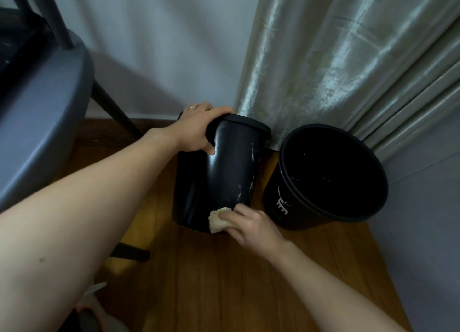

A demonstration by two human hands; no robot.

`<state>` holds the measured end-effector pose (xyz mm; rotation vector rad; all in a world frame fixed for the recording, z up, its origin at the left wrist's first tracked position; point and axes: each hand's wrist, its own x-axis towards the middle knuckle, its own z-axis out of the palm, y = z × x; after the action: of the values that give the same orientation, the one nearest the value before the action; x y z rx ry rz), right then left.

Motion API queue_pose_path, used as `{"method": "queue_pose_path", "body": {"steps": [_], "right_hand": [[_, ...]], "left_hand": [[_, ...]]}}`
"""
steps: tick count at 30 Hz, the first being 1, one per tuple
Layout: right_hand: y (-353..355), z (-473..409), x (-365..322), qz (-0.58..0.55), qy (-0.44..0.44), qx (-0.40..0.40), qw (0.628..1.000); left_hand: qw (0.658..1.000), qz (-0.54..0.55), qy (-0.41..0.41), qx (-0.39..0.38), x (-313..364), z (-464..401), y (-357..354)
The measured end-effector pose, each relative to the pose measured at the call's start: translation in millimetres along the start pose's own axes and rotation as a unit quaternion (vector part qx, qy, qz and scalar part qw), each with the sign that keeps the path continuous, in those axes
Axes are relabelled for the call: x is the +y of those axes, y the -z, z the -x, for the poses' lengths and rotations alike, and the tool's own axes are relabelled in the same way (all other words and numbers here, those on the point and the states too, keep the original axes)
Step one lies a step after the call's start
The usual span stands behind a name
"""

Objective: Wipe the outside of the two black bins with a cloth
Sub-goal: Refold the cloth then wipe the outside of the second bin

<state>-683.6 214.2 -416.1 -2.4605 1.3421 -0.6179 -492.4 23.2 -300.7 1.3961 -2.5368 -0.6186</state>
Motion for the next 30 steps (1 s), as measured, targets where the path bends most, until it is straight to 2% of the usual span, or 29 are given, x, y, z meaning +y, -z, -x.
{"method": "queue_pose_path", "body": {"steps": [6,8,12,14,18,24,30], "right_hand": [[29,-36,10,-0.009,-0.17,0.136,0.976],[24,-31,9,-0.005,-0.152,0.126,0.98],[6,-1,5,0.003,-0.039,0.024,0.999],[0,6,3,0.008,-0.02,-0.006,1.0],[-1,3,0,-0.001,-0.032,-0.006,0.999],[-2,0,-3,0.008,-0.031,0.003,0.999],[-3,-2,-8,0.002,-0.019,-0.01,1.0]], "left_hand": [[1.0,-0.002,0.002,0.006,2,2,0],[1.0,0.001,0.003,0.006,2,2,0],[1.0,0.011,0.006,0.005,0,3,2],[1.0,0.013,0.011,0.006,1,4,3],[1.0,-0.015,0.014,0.011,4,0,2],[0.999,-0.024,0.038,-0.021,9,-4,5],[0.999,0.024,0.047,0.001,6,-7,7]]}}
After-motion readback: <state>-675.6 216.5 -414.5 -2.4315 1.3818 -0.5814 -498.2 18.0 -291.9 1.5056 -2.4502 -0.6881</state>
